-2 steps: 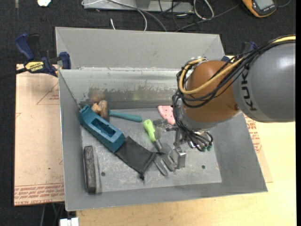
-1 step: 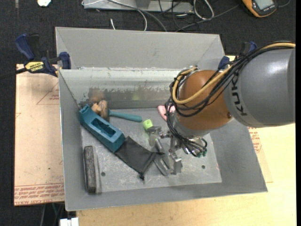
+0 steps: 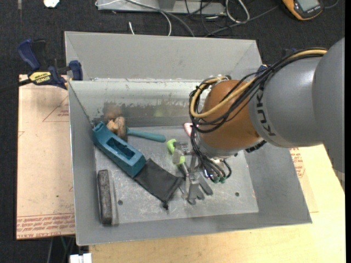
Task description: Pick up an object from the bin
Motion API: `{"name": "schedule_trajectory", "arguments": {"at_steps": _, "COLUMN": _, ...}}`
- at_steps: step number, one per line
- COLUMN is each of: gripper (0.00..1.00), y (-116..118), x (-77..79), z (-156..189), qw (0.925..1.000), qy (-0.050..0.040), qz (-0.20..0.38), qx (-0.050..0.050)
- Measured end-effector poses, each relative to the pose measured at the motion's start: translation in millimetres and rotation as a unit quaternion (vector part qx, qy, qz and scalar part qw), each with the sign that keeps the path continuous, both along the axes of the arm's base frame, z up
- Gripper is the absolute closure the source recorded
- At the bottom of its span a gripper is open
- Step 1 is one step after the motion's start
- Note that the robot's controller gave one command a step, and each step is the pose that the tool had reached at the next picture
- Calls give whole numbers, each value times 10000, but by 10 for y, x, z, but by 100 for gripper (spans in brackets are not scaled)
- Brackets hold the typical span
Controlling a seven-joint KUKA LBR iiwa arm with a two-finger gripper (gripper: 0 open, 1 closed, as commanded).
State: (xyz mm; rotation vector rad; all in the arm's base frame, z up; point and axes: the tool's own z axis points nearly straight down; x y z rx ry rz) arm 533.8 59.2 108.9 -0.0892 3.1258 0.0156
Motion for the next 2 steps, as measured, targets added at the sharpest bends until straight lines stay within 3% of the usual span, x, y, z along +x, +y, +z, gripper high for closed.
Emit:
{"name": "schedule_trajectory", "arguments": {"at_steps": 1, "gripper": 0, "y": 37, "x": -52, "z": -58, "qw": 10000, "qy": 20, "qz": 98, "qx": 2}}
{"name": "schedule_trajectory", "arguments": {"at_steps": 2, "gripper": 0, "y": 107, "x": 12, "z": -59, "qw": 9987, "qy": 18, "qz": -500, "qx": 9}}
